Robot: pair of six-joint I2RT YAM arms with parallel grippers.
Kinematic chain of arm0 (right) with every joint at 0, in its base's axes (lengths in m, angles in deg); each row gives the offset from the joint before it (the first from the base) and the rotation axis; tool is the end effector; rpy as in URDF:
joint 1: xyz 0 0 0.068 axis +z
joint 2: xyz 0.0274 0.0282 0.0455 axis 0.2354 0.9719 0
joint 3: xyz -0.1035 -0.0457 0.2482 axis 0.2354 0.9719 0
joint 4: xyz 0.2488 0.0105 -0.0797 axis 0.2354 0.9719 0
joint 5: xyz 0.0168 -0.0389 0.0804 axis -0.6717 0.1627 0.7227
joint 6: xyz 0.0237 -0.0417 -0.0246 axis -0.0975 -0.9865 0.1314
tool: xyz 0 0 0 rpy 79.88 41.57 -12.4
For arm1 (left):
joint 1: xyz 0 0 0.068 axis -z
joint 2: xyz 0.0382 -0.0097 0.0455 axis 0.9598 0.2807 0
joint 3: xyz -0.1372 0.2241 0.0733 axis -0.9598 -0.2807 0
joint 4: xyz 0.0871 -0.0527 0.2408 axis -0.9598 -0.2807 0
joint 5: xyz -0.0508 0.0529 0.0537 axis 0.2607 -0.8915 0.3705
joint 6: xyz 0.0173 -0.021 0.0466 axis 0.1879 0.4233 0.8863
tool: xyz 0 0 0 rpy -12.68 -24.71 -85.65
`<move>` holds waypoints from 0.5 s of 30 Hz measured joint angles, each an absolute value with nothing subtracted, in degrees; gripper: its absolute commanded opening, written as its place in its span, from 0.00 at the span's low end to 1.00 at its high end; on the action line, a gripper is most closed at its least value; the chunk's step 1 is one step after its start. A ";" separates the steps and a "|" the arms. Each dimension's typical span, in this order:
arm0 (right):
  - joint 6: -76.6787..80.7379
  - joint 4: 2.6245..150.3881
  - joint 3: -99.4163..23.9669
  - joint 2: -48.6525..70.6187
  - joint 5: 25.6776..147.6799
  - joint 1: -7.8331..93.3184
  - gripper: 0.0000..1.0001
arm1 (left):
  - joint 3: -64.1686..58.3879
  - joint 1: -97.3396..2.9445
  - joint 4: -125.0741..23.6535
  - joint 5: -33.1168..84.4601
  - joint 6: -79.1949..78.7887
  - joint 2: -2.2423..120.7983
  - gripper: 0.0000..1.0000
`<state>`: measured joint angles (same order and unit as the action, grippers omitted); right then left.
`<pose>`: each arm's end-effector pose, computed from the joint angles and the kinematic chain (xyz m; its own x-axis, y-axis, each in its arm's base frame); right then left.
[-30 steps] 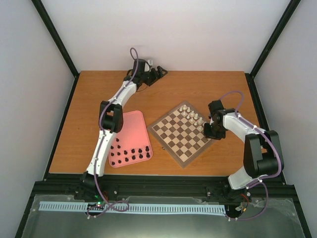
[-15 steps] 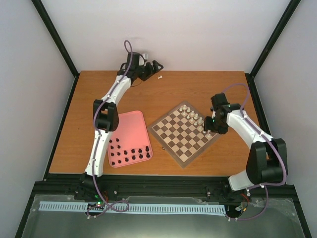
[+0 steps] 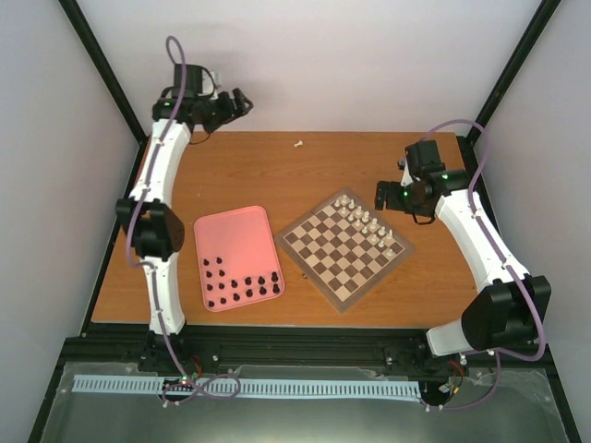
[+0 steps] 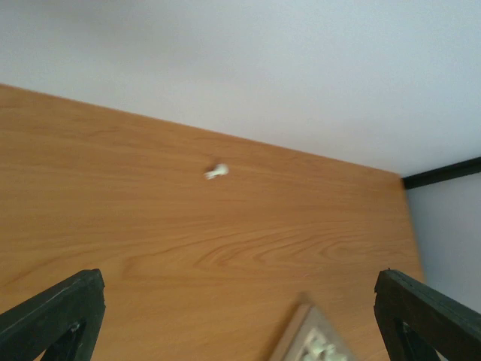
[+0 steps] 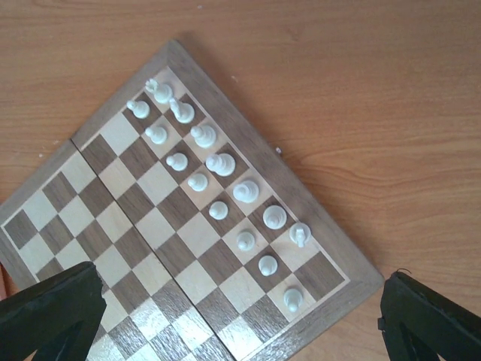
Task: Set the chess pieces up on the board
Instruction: Pick up the chess piece from the chessboard.
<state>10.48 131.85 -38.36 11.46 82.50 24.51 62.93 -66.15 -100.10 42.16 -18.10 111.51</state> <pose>0.2780 0.0557 0.3158 -0.8876 0.0969 -0.4504 0.0171 0.9839 0.1778 0.4902 -0.0799 0.3617 -0.7405 -0.3526 -0.5721 0.0996 0.7843 -0.6123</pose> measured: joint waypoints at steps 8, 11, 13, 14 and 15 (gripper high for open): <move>10.53 131.35 -40.09 13.65 84.64 24.51 1.00 | 44.68 -67.65 -108.25 30.71 -9.94 91.64 1.00; 10.20 131.42 -40.09 14.72 85.10 24.51 1.00 | 38.32 -67.52 -110.53 28.02 -8.17 86.74 1.00; 9.67 131.39 -40.09 14.72 84.99 24.51 1.00 | 34.56 -67.48 -111.34 26.71 -7.41 84.51 1.00; 9.39 131.39 -40.09 14.67 84.67 24.51 1.00 | 32.71 -67.48 -111.49 26.21 -7.15 83.53 1.00; 9.11 131.39 -40.11 14.65 84.19 24.51 1.00 | 30.78 -67.48 -111.66 25.57 -6.93 82.52 1.00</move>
